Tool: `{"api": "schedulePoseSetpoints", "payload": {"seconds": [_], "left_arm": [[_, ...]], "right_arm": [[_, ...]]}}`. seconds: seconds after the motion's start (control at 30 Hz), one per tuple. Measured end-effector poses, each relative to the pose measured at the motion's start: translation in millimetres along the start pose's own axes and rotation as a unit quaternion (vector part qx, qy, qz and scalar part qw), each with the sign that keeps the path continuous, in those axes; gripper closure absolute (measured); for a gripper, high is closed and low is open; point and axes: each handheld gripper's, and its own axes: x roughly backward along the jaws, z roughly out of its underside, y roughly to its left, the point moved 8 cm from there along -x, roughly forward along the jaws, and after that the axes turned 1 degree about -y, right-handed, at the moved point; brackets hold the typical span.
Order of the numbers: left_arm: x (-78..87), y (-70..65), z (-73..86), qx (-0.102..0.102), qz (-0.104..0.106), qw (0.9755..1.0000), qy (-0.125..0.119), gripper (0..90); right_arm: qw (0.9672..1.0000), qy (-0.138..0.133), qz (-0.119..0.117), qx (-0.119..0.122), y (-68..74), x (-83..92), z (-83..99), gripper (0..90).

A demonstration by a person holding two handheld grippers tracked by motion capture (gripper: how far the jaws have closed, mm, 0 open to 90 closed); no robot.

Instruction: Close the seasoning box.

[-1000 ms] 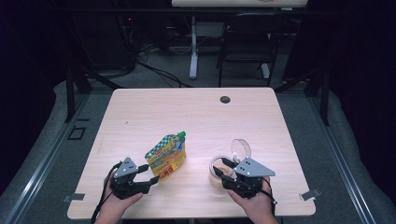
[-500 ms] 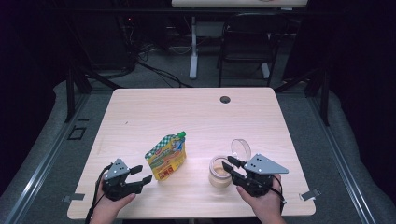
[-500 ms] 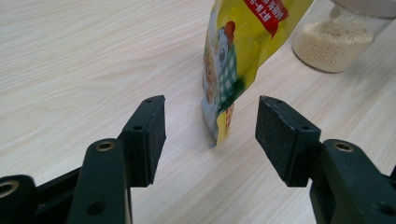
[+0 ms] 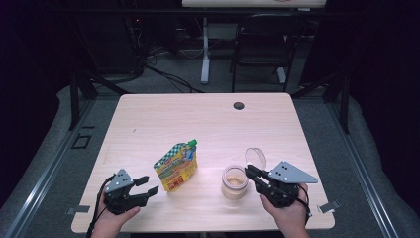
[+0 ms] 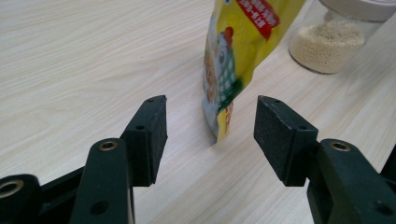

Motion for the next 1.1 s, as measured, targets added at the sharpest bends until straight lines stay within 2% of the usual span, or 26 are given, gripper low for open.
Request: {"api": "schedulePoseSetpoints", "payload": {"seconds": [0.2,0.3,0.43,0.6,0.73,0.93,1.1], "left_arm": [[1.8,11.8,2.0,0.020,-0.014,0.9997,-0.001,44.4],[2.4,16.0,3.8,0.037,-0.009,0.9993,-0.003,44.5],[2.8,22.2,7.2,0.035,-0.023,0.9991,0.003,49.6],[3.6,27.8,7.6,0.048,-0.034,0.9983,-0.004,50.0],[2.8,29.5,8.3,0.052,-0.034,0.9980,-0.007,50.1],[0.8,28.4,9.2,0.047,-0.037,0.9982,0.000,50.2],[-0.8,28.6,9.8,0.044,-0.038,0.9983,0.003,50.2]], "right_arm": [[0.9999,0.000,0.010,-0.008,-7.3,4.9,-1.3,89.4],[0.9998,0.000,0.016,-0.014,-11.9,8.2,-2.1,90.0],[0.9994,-0.001,0.024,-0.026,-19.9,11.9,-1.9,90.0],[0.9987,-0.003,0.033,-0.037,-29.5,15.5,-0.5,90.0],[0.9981,-0.008,0.042,-0.044,-36.4,20.5,-1.3,90.0],[0.9967,-0.013,0.056,-0.057,-48.3,26.0,0.1,90.0],[0.9955,-0.003,0.067,-0.066,-58.3,24.1,8.5,90.0]]}}
